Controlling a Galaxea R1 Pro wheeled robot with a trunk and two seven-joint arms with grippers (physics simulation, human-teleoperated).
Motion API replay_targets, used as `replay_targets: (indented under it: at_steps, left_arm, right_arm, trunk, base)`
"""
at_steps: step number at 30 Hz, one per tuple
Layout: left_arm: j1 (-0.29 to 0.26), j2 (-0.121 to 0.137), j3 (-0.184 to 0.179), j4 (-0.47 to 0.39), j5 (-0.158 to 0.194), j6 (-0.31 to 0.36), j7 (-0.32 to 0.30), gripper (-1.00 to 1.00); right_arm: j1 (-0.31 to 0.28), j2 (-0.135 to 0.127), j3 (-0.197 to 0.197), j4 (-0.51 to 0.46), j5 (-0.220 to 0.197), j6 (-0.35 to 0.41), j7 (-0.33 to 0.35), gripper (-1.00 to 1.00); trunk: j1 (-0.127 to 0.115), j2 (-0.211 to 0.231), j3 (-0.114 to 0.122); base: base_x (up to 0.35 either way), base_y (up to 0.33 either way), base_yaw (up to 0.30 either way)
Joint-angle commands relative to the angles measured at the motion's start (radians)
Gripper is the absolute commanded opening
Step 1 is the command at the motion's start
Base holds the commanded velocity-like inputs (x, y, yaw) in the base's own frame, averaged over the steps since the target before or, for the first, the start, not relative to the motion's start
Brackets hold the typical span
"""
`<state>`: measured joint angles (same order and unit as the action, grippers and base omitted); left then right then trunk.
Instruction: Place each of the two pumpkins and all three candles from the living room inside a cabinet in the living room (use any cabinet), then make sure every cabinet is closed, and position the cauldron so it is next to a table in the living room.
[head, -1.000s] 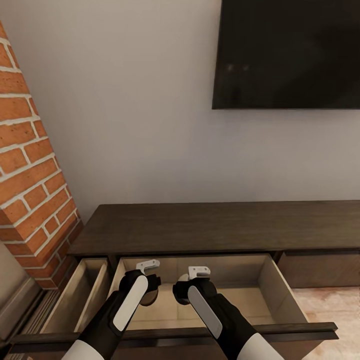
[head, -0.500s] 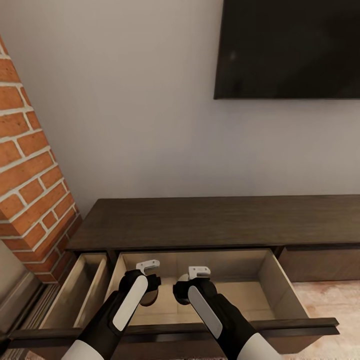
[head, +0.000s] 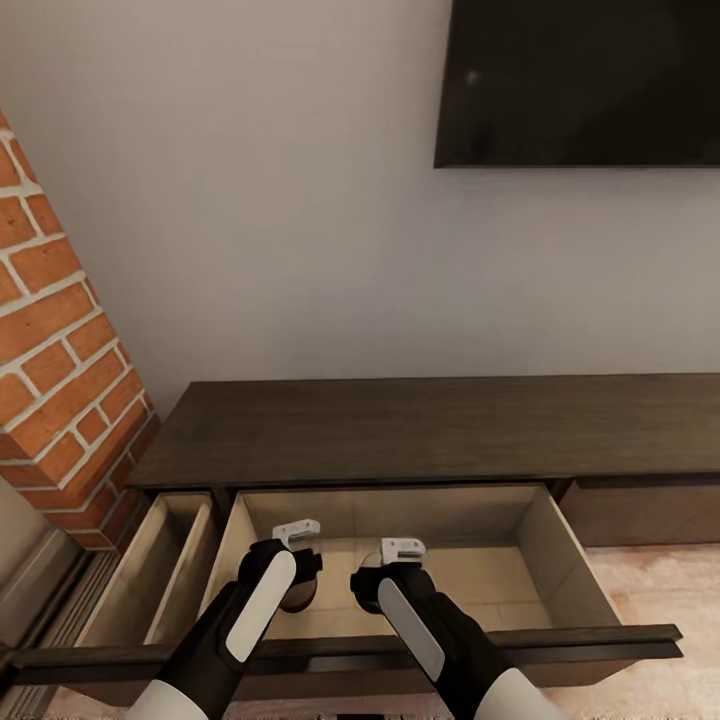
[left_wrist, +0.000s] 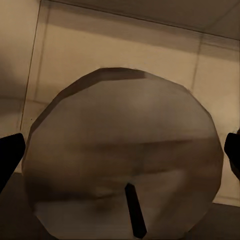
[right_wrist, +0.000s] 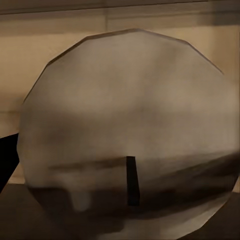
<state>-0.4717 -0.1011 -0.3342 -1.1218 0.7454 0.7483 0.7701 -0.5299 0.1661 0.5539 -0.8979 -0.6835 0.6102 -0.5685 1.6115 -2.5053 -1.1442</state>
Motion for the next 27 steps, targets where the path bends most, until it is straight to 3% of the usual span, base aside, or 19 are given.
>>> replay_targets:
  at_steps: [1,9,27]
  left_arm:
    - [-0.001,0.0,-0.002,-0.001,0.009,0.0,0.01,-1.0]
    - [-0.001,0.0,-0.043,-0.001,0.009,-0.001,0.009,-1.0]
    - [-0.001,0.001,-0.047,-0.001,0.007,-0.001,0.009,-1.0]
  right_arm:
    - [-0.001,0.0,0.003,-0.001,-0.01,-0.004,-0.011,-1.0]
    - [-0.001,0.0,0.003,-0.001,-0.008,-0.053,-0.012,-1.0]
    - [-0.001,0.0,0.004,-0.001,-0.008,-0.058,-0.013,-1.0]
  trunk:
    - [0.0,-0.001,-0.005]
    - [0.004,-0.003,-0.036]
    - [0.011,-0.006,-0.094]
  base:
    - [0.0,0.0,0.0]
    - [0.0,0.0,0.0]
    - [0.0,0.0,0.0]
